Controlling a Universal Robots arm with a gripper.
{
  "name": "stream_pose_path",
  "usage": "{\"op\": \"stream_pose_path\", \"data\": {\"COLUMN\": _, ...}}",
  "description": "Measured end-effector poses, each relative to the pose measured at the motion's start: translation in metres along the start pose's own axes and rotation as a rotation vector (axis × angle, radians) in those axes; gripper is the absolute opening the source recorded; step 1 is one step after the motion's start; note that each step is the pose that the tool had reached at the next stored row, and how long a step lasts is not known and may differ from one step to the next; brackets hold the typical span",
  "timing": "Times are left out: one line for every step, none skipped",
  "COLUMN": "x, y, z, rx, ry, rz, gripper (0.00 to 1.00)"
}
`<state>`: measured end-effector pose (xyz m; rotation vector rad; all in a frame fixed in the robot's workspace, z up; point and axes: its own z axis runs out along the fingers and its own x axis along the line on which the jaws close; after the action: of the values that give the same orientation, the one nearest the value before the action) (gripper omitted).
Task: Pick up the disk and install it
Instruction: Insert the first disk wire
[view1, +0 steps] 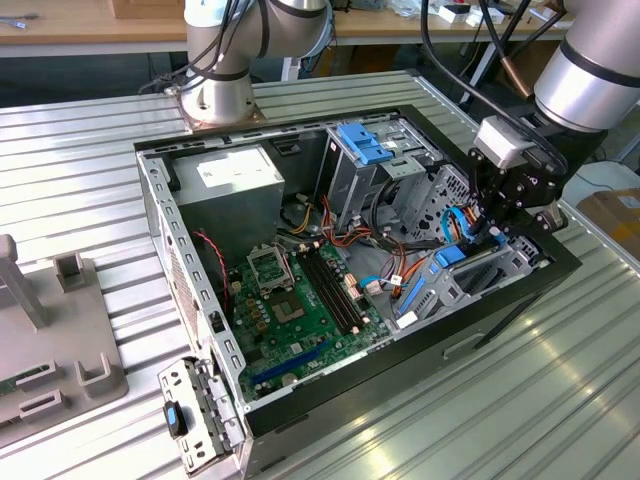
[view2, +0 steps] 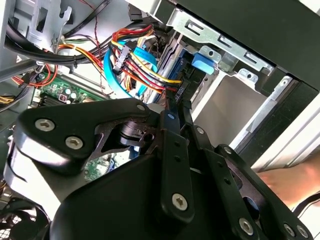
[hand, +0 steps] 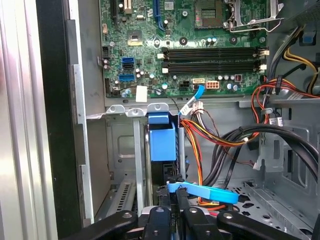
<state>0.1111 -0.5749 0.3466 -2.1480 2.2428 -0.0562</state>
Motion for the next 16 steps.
{"op": "stream_pose_path", "data": {"x": -0.0001, "y": 0.0, "z": 0.0004, "rx": 0.0, "ry": -0.0003, "rz": 0.001, "gripper": 0.16}}
{"op": "stream_pose_path", "data": {"x": -0.0001, "y": 0.0, "z": 0.0006, "rx": 0.0, "ry": -0.0005, "rz": 0.001, "gripper": 0.16}}
{"op": "stream_pose_path", "data": {"x": -0.0001, "y": 0.0, "z": 0.0008, "rx": -0.0001, "ry": -0.0006, "rz": 0.002, "gripper": 0.16}}
{"op": "stream_pose_path", "data": {"x": -0.0001, "y": 0.0, "z": 0.0011, "rx": -0.0001, "ry": -0.0009, "rz": 0.002, "gripper": 0.16}}
{"op": "stream_pose_path", "data": {"x": -0.0001, "y": 0.0001, "z": 0.0015, "rx": -0.0001, "ry": -0.0024, "rz": 0.003, "gripper": 0.16}}
{"op": "stream_pose_path", "data": {"x": -0.0002, "y": 0.0001, "z": 0.0016, "rx": -0.0002, "ry": -0.0028, "rz": 0.003, "gripper": 0.16}}
{"op": "stream_pose_path", "data": {"x": -0.0002, "y": 0.0001, "z": 0.0016, "rx": -0.0002, "ry": -0.0031, "rz": 0.004, "gripper": 0.16}}
{"op": "stream_pose_path", "data": {"x": -0.0003, "y": 0.0001, "z": 0.0017, "rx": -0.0003, "ry": -0.0036, "rz": 0.004, "gripper": 0.16}}
{"op": "stream_pose_path", "data": {"x": -0.0005, "y": 0.0001, "z": 0.0018, "rx": -0.0004, "ry": -0.004, "rz": 0.005, "gripper": 0.16}}
{"op": "stream_pose_path", "data": {"x": -0.0006, "y": 0.0001, "z": 0.0018, "rx": -0.0004, "ry": -0.0041, "rz": 0.005, "gripper": 0.16}}
{"op": "stream_pose_path", "data": {"x": -0.0006, "y": 0.0001, "z": 0.0018, "rx": -0.0005, "ry": -0.004, "rz": 0.005, "gripper": 0.16}}
{"op": "stream_pose_path", "data": {"x": -0.0006, "y": 0.0001, "z": 0.0018, "rx": -0.0004, "ry": -0.0041, "rz": 0.003, "gripper": 0.16}}
{"op": "stream_pose_path", "data": {"x": -0.0006, "y": 0.0001, "z": 0.0018, "rx": -0.0004, "ry": -0.0041, "rz": 0.0, "gripper": 0.16}}
{"op": "stream_pose_path", "data": {"x": -0.0006, "y": 0.0001, "z": 0.0018, "rx": -0.0005, "ry": -0.0043, "rz": -0.005, "gripper": 0.16}}
{"op": "stream_pose_path", "data": {"x": -0.0006, "y": 0.0001, "z": 0.0019, "rx": -0.0005, "ry": -0.0045, "rz": -0.005, "gripper": 0.16}}
{"op": "stream_pose_path", "data": {"x": -0.0006, "y": 0.0001, "z": 0.002, "rx": -0.0005, "ry": -0.0046, "rz": -0.005, "gripper": 0.16}}
